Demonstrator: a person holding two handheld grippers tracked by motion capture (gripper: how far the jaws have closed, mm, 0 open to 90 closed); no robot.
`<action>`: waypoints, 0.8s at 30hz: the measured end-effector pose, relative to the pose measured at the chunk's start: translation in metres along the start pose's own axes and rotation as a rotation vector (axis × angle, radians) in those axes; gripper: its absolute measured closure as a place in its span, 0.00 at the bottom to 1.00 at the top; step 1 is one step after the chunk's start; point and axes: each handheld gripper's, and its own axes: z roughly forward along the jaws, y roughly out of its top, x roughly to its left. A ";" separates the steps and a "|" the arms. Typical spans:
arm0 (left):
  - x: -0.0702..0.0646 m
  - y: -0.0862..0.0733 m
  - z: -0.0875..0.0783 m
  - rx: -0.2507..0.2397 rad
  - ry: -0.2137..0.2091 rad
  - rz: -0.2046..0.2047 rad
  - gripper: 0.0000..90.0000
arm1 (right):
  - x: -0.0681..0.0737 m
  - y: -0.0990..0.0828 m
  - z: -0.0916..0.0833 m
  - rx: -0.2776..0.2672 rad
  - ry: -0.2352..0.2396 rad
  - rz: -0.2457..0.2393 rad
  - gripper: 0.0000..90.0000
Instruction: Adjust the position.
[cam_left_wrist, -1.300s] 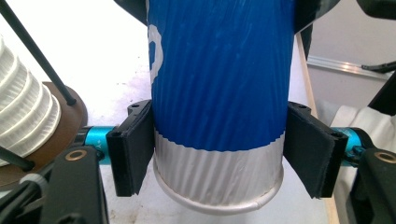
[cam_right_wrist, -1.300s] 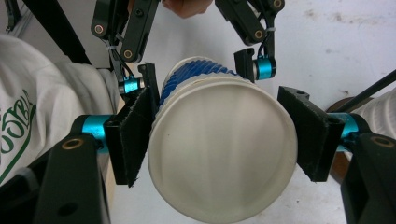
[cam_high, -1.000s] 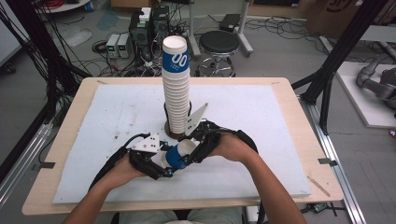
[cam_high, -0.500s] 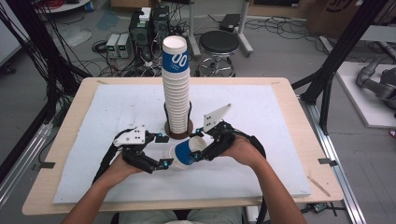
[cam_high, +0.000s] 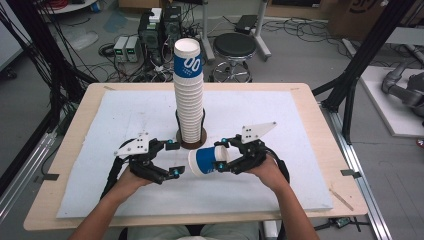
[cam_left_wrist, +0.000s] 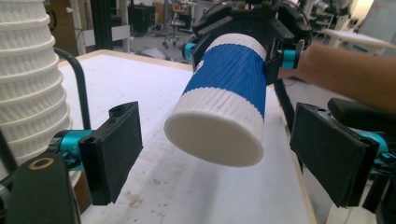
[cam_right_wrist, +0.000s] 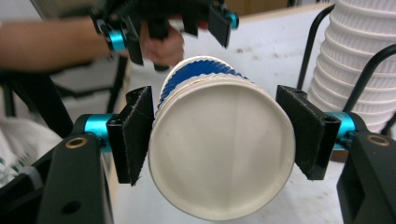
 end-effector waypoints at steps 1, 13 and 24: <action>-0.001 -0.001 0.002 -0.002 -0.011 -0.002 0.19 | 0.000 -0.003 0.000 -0.017 0.003 0.008 0.35; -0.006 -0.007 0.015 -0.011 -0.042 -0.014 0.18 | 0.005 -0.006 0.008 -0.135 0.075 0.023 0.35; -0.009 -0.008 0.020 0.003 -0.062 -0.002 0.21 | 0.006 -0.005 0.014 -0.136 0.102 0.026 0.35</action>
